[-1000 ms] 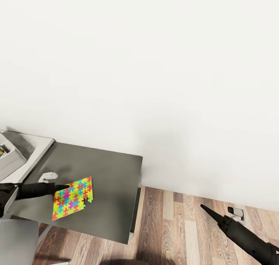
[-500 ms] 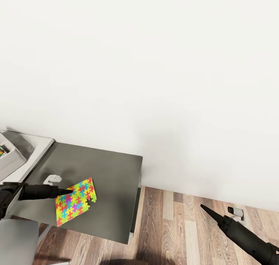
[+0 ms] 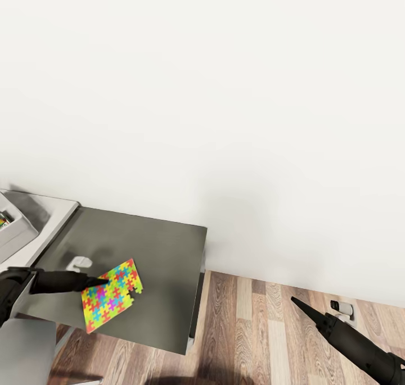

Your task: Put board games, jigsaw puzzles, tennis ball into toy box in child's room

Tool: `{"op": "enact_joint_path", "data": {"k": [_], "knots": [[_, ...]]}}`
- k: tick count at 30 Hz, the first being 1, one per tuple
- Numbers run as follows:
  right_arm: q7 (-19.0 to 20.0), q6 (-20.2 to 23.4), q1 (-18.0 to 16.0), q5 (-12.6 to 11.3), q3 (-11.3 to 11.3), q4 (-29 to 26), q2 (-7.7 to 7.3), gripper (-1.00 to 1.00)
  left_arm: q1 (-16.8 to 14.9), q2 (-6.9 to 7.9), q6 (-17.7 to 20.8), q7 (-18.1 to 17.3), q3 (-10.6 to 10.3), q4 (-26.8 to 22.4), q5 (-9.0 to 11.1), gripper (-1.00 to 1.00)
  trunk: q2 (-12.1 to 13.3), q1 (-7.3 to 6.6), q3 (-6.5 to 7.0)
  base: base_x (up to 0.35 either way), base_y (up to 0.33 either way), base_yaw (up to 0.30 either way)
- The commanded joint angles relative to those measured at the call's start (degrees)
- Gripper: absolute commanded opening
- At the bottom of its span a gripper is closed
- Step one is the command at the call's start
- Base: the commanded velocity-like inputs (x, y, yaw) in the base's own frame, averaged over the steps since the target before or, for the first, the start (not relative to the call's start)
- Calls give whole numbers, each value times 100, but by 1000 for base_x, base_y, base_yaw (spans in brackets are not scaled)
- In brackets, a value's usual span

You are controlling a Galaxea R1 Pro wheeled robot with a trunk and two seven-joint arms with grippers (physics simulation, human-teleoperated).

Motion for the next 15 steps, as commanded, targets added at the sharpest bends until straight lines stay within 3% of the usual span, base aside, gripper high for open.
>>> {"op": "enact_joint_path", "data": {"k": [1, 7, 15], "knots": [[-7, 40, 0, -35, 0, -4, -2, 100, 30, -617, 37, -52, -37, 238, -64, 100, -7, 5, -9, 0, 0, 0], [-7, 40, 2, -35, 0, -4, -3, 100, 83, -644, 37, -383, -342, 129, -68, 100, -7, 5, -9, 0, 0, 0], [-3, 40, 1, -35, 0, -4, -3, 100, 116, -651, 33, -458, -409, 67, -61, 100, -7, 5, -9, 0, 0, 0]]}}
